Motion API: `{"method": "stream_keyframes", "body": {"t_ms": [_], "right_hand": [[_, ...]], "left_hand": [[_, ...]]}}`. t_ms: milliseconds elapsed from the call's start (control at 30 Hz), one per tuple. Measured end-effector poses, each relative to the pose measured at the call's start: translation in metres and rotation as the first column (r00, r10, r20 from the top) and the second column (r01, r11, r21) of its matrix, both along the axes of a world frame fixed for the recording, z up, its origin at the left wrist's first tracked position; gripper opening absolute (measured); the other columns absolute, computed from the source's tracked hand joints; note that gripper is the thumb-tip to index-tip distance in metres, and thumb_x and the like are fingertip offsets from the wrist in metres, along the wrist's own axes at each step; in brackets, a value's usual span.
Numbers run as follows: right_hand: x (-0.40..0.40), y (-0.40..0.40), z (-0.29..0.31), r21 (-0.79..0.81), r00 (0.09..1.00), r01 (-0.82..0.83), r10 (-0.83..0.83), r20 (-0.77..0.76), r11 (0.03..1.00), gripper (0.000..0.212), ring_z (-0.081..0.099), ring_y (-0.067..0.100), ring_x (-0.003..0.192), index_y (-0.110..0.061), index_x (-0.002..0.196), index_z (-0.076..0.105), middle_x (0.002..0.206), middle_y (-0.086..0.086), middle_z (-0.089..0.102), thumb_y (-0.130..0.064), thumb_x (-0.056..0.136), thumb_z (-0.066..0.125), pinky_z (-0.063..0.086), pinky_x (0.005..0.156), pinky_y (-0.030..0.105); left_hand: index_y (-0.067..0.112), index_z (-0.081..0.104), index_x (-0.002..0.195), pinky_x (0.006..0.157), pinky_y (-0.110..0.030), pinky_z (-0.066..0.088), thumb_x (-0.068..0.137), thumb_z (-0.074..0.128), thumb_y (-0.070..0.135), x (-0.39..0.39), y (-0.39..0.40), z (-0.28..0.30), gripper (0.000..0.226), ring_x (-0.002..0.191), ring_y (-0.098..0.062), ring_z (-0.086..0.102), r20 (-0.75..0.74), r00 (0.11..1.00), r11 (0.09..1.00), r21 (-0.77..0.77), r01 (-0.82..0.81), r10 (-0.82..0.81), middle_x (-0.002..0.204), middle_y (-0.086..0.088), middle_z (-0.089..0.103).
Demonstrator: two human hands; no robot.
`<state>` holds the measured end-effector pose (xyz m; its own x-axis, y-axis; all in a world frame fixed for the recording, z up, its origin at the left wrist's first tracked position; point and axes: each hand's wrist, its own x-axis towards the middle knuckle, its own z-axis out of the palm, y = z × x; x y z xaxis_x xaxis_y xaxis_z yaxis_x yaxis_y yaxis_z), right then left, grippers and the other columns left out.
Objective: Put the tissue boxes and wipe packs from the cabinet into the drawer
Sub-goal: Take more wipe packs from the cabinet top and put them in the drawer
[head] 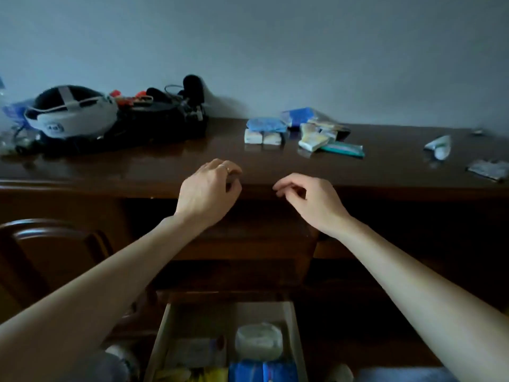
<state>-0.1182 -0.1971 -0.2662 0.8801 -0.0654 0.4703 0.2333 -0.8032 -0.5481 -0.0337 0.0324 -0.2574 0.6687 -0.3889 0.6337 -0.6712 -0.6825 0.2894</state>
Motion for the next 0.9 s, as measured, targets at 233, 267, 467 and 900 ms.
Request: {"method": "stream_keyframes", "body": {"t_ms": [233,267,467,900], "right_hand": [[0.073,-0.069,0.025,-0.418,0.894,0.331,-0.422,-0.148,0.846,0.046,0.046,0.024,0.131,-0.031,0.138,0.054,0.14,0.0,0.055,-0.051,0.098,0.049,0.041,0.102,0.043],[0.081,-0.074,0.025,-0.459,0.882,0.334,-0.445,-0.156,0.823,0.046,0.047,0.025,0.13,-0.032,0.136,0.056,0.138,0.0,0.056,-0.055,0.097,0.046,0.04,0.102,0.044],[0.119,-0.095,0.032,-0.426,0.905,0.346,-0.417,-0.083,0.836,0.033,0.057,0.017,0.114,-0.031,0.122,0.061,0.12,-0.006,0.06,-0.048,0.096,0.053,0.048,0.085,0.036],[0.234,-0.146,0.034,-0.447,0.74,0.641,-0.657,0.145,0.623,0.044,0.043,0.026,0.137,-0.019,0.131,0.063,0.145,0.006,0.052,-0.044,0.101,0.043,0.032,0.115,0.045]], "left_hand": [[0.027,0.066,0.124,0.086,-0.037,0.048,0.092,0.058,0.033,0.083,-0.05,0.034,0.033,0.118,-0.025,0.056,-0.141,0.989,0.99,0.139,-0.035,0.054,0.125,0.0,0.062],[0.027,0.067,0.122,0.084,-0.037,0.048,0.091,0.058,0.032,0.094,-0.058,0.034,0.032,0.117,-0.025,0.057,-0.145,0.988,0.988,0.15,-0.027,0.049,0.124,0.0,0.062],[0.028,0.066,0.124,0.089,-0.038,0.048,0.09,0.058,0.037,0.148,-0.123,0.041,0.036,0.121,-0.022,0.052,-0.071,0.997,0.99,0.142,0.014,-0.004,0.128,0.002,0.063],[0.035,0.044,0.15,0.125,-0.053,0.003,0.099,0.028,0.063,0.229,-0.178,0.024,0.061,0.157,-0.023,0.005,-0.097,0.991,0.892,0.435,0.125,-0.092,0.169,-0.004,0.014]]}}
